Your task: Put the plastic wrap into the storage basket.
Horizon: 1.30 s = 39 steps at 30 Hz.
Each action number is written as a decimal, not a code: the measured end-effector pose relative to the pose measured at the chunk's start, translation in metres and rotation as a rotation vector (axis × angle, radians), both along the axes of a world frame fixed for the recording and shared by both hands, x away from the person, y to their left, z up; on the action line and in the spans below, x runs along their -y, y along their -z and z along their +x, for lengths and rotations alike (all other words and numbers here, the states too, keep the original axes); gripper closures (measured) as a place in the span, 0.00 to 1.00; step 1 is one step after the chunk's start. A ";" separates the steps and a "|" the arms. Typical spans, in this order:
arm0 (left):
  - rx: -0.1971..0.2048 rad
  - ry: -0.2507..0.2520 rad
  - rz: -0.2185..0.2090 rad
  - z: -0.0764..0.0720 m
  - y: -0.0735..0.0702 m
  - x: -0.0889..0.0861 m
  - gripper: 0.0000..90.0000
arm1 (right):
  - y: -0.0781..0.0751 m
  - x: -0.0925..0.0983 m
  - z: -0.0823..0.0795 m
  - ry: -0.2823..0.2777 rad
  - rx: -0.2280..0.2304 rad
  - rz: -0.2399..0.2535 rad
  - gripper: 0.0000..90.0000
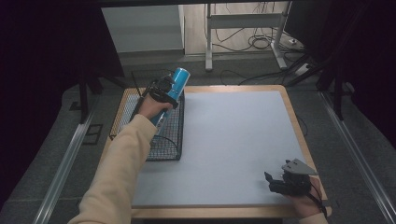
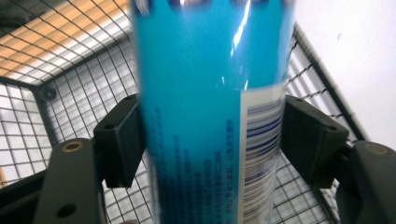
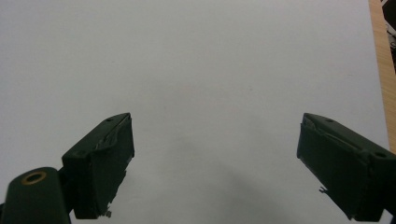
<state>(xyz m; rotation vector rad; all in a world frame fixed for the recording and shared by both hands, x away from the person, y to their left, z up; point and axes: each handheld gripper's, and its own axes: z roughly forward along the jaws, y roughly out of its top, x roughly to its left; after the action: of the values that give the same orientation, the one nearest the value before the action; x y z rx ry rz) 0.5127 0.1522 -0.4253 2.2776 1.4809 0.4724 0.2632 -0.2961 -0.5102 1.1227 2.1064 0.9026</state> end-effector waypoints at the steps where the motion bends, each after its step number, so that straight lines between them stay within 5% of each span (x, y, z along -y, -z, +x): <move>1: 0.009 0.000 -0.011 -0.001 -0.004 0.000 0.31 | 0.000 0.000 0.000 0.000 0.000 0.000 0.13; 4: -0.009 0.015 -0.025 -0.005 -0.011 -0.001 0.22 | 0.000 0.000 0.000 0.000 -0.003 0.000 0.13; 12: 0.020 0.038 -0.052 -0.029 -0.029 -0.004 0.16 | 0.000 -0.001 0.000 -0.004 -0.001 -0.002 0.13; 22: 0.109 0.082 -0.093 -0.077 -0.052 -0.001 0.16 | -0.001 -0.001 -0.001 -0.002 0.005 0.000 0.13; 34: 0.169 0.276 -0.206 -0.149 -0.050 0.027 0.17 | 0.000 -0.002 -0.001 0.003 0.001 -0.005 0.13; 39: 0.170 0.367 -0.231 -0.176 -0.033 0.045 0.17 | -0.001 -0.001 -0.001 0.006 0.000 -0.004 0.13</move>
<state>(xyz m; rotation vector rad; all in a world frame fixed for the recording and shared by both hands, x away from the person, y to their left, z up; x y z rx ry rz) 0.3366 0.1072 -0.3921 2.1945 0.9535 0.3536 0.2622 -0.2955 -0.5097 1.1267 2.1027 0.8958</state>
